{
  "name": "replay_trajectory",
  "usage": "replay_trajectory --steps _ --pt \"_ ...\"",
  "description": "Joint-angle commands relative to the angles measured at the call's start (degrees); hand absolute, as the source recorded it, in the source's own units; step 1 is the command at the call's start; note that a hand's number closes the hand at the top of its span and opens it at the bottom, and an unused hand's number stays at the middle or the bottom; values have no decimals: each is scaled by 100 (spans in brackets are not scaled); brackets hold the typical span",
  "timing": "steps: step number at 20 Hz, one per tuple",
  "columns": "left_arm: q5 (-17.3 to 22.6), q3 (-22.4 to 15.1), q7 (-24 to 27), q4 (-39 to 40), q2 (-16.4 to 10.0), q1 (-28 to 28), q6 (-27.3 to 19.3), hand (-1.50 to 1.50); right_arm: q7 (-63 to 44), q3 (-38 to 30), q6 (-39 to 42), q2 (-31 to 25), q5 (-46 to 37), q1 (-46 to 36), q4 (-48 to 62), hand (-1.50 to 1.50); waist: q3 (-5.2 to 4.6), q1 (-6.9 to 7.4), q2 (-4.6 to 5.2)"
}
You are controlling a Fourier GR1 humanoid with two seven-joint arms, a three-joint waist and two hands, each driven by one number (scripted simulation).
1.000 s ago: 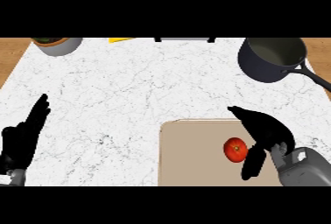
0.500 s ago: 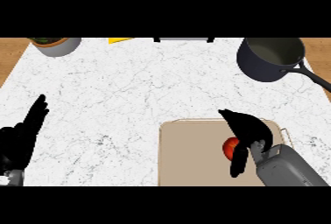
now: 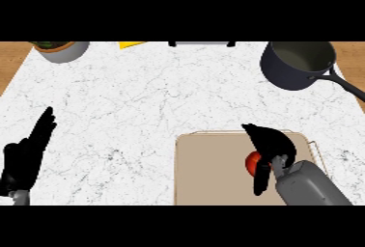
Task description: Pick the tomato from the tray and place it in the pot
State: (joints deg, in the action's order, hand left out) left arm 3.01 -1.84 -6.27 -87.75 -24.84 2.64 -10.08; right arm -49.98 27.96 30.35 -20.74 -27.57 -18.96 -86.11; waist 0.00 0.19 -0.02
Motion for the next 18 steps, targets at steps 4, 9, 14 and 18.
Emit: replay_trajectory --steps 4,9,14,18 --pt "-214 251 -106 -165 144 48 232 0 396 -330 238 257 -581 -135 781 -150 0 10 2" --pt "-486 255 -387 -458 346 60 182 0 661 -492 419 373 -726 37 801 -150 1 7 -1" --pt "-381 556 264 208 353 -3 456 0 745 -237 553 424 -982 234 105 150 -2 -17 -4" --pt "-521 502 23 152 495 -90 449 0 1358 -385 161 530 -1339 -1 1010 150 0 6 5"
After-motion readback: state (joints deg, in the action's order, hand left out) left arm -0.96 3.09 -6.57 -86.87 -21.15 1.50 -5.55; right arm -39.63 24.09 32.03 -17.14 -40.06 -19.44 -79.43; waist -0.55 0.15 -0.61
